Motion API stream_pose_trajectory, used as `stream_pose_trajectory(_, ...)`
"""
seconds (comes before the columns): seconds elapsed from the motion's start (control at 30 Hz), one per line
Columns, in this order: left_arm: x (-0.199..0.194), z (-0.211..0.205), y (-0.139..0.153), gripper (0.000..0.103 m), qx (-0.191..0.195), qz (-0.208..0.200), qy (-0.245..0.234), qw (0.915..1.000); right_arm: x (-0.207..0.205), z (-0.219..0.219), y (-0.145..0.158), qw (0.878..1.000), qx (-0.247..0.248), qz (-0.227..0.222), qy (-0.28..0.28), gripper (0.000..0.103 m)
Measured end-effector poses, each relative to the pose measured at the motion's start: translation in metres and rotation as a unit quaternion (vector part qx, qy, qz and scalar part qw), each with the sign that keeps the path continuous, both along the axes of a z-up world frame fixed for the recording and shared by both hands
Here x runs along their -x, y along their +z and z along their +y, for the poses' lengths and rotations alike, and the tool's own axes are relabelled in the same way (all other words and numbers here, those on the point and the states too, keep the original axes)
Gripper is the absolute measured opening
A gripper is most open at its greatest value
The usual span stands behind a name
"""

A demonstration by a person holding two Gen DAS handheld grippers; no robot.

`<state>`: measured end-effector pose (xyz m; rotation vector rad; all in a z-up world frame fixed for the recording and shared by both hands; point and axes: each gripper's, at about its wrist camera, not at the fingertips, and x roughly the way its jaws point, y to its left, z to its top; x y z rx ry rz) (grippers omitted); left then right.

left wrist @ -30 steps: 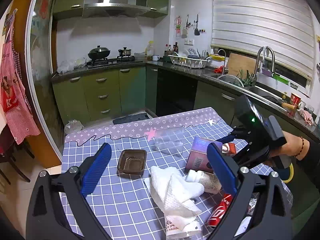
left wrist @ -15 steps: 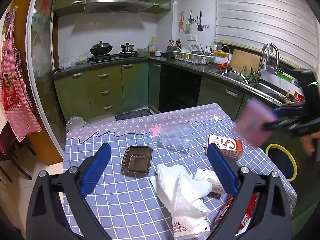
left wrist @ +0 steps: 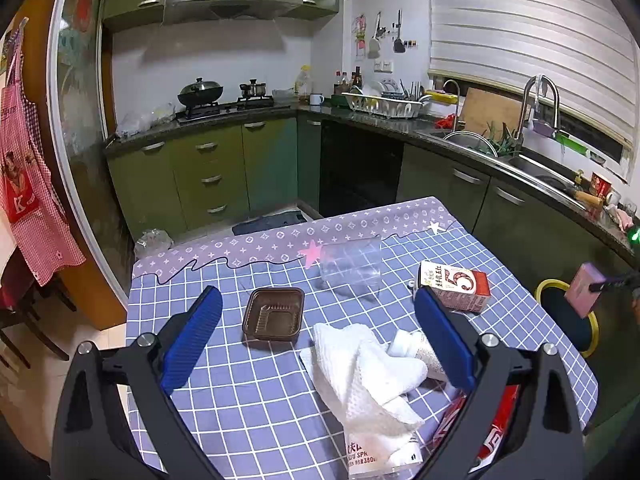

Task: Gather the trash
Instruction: 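Grasp the purple box with the right gripper and drop it into the bin, then grasp the brown plastic tray with the left gripper and drop it into the bin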

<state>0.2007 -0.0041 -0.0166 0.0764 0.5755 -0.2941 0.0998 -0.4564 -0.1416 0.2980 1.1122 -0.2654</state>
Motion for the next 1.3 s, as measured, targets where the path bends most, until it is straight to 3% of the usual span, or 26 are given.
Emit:
stream_pose_trajectory(0.13, -0.011, 0.003, -0.001, 0.094, -0.007, 0.008, 0.014, 0.9998, -0.004, -0.01, -0.018, 1.0, -0.013, 0.011, -0.013, 0.068)
stream_pose_trajectory(0.3, -0.039, 0.01, -0.012, 0.095, -0.022, 0.037, 0.044, 0.9981, 0.0, 0.004, 0.001, 1.0, -0.007, -0.014, -0.002, 0.069)
stream_pose_trajectory(0.4, -0.063, 0.013, -0.024, 0.095, -0.03, 0.073, 0.053, 0.9955, 0.0, 0.014, 0.009, 1.0, -0.01, -0.017, 0.013, 0.07)
stream_pose_trajectory(0.57, -0.11, 0.017, -0.051, 0.095, -0.032, 0.148, 0.058, 0.9867, 0.0, 0.03, 0.004, 0.999, -0.02, -0.009, 0.038, 0.07)
stream_pose_trajectory(0.87, -0.158, 0.019, -0.107, 0.095, -0.048, 0.234, 0.068, 0.9687, -0.007, 0.048, 0.0, 0.998, -0.024, -0.003, 0.057, 0.07)
stream_pose_trajectory(1.03, -0.162, 0.025, -0.12, 0.095, -0.045, 0.252, 0.07, 0.9642, -0.009, 0.055, -0.001, 0.997, -0.034, 0.0, 0.066, 0.07)
stream_pose_trajectory(1.23, -0.164, 0.02, -0.123, 0.094, -0.038, 0.25, 0.054, 0.966, -0.012, 0.062, -0.002, 0.997, -0.036, 0.004, 0.074, 0.07)
stream_pose_trajectory(1.3, -0.163, 0.019, -0.124, 0.089, -0.039, 0.252, 0.048, 0.9656, -0.013, 0.064, -0.002, 0.996, -0.035, 0.005, 0.076, 0.07)
